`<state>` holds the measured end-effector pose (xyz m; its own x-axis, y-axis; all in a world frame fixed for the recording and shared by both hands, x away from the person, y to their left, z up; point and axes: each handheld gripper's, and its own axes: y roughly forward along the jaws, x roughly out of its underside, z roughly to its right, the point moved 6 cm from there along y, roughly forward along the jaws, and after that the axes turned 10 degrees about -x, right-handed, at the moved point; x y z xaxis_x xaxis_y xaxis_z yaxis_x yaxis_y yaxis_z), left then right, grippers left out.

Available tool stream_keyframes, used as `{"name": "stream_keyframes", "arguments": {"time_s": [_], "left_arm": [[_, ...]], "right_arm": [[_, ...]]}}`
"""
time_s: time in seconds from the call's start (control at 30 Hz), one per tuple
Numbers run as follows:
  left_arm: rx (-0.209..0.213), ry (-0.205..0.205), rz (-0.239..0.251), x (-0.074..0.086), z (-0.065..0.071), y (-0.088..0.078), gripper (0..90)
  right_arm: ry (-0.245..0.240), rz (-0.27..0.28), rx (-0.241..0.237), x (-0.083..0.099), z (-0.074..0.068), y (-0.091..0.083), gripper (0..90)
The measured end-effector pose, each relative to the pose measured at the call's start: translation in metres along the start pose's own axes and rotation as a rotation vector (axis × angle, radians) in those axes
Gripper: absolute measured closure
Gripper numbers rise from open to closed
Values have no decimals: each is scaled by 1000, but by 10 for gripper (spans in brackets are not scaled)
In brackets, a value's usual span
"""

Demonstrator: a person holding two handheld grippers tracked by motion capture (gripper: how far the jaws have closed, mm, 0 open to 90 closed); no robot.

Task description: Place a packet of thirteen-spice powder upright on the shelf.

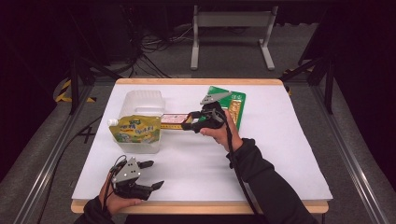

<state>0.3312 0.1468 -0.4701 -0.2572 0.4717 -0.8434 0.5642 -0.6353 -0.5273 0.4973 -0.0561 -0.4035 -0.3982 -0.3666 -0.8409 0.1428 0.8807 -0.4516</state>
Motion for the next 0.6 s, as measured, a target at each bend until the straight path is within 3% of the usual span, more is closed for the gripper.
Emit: {"name": "stream_keyframes", "arguments": {"time_s": [0.3,0.37,0.43,0.6], "left_arm": [[-1,-2,5,0,-1,-1,230],[1,-2,5,0,0,-1,230],[2,-1,4,0,0,-1,229],[12,3,2,0,1,-1,232]], "right_arm": [[38,34,6,-11,-3,0,331],[69,57,9,-12,0,0,331],[110,71,-11,-13,-1,2,332],[156,57,-55,-15,-7,13,330]]}}
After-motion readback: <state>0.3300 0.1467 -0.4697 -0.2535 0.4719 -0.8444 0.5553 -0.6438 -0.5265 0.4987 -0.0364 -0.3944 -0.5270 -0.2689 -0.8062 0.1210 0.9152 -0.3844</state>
